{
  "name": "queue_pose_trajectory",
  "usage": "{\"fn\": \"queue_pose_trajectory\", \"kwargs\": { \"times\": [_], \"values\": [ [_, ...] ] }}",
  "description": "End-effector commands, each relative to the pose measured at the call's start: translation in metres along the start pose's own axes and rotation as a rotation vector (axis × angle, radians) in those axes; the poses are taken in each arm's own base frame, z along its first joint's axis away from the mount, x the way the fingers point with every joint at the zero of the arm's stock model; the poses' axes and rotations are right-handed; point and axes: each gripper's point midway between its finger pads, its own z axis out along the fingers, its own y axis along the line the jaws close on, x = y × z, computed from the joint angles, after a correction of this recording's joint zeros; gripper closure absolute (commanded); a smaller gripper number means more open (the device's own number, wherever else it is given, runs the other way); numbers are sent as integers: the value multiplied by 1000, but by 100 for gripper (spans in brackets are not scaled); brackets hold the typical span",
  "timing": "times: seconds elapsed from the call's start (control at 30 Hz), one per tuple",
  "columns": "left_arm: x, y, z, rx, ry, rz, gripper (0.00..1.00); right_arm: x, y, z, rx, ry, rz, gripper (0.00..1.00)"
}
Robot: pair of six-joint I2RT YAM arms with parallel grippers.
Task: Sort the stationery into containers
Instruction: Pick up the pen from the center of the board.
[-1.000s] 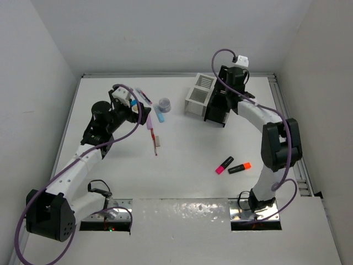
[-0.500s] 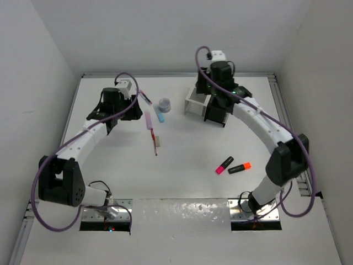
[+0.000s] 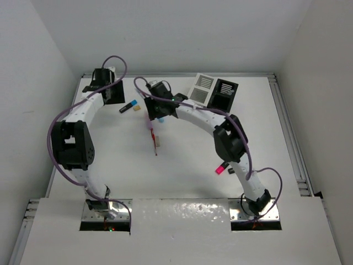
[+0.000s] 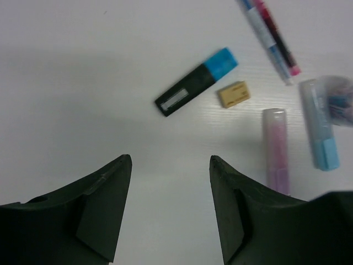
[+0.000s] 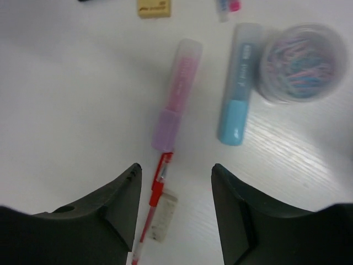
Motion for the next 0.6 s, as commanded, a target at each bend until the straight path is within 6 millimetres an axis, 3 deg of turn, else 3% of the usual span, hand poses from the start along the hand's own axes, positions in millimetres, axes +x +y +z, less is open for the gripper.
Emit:
{"fn": "queue_pose_trajectory", "kwargs": {
  "times": [0.0,0.23,0.37,0.57],
  "values": [
    [-1,30,-7,-59,14,-84,44,5,21,13,-1,17,-41,48],
    [6,40,-20,-31,6,-154,43,77,26,30,45,153,-116,51],
    [8,41,-24,-21,1,-180,44,102,36,39,39,202,-183,53],
    [-1,44,-36,-15,-30,-198,43,132,22,47,118,268,-206,64]
  ]
}}
